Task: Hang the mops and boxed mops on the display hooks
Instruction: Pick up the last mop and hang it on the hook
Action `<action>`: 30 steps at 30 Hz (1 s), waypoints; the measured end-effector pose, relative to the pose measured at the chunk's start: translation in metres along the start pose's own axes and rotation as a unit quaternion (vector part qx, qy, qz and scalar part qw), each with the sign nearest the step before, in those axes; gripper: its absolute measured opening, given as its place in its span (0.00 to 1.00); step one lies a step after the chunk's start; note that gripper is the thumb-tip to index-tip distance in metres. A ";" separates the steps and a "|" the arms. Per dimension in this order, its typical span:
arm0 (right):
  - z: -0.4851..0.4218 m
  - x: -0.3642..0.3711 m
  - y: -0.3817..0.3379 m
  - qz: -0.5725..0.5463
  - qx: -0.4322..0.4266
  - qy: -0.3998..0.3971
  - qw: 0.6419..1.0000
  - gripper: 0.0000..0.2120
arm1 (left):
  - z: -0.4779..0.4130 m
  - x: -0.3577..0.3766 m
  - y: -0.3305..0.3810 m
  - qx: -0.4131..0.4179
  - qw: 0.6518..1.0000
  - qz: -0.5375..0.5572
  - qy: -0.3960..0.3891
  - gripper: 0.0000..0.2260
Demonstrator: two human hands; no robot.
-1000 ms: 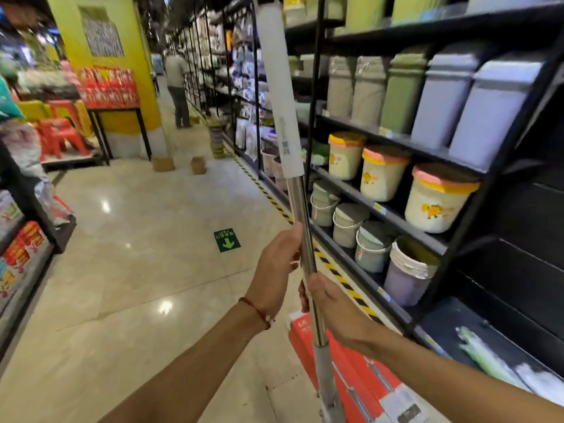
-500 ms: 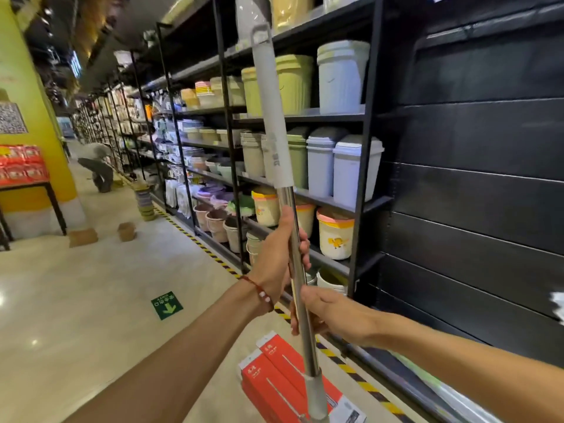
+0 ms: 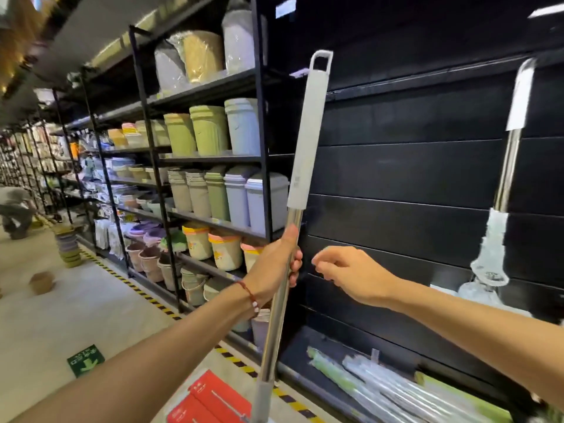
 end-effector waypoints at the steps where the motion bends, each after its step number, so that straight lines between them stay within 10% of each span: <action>1: 0.007 -0.026 0.005 -0.034 0.008 0.054 0.998 0.11 | -0.002 0.014 0.006 0.002 1.000 -0.009 -0.005 0.24; 16: -0.012 -0.248 0.016 -0.148 -0.029 0.252 0.956 0.30 | -0.086 0.194 0.063 -0.027 0.979 0.044 -0.197 0.28; 30: -0.060 -0.343 0.121 -0.041 0.002 0.365 0.930 0.20 | -0.209 0.332 0.070 0.022 0.948 0.038 -0.317 0.29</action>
Point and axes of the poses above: each hand's wrist, its own z-axis away from the middle knuckle, its own x-axis out of the palm, y = z × x, the point moved 5 cm from there along -z, towards the middle knuckle, and after that the axes turned 2 degrees about -z, right-handed, at the moved point
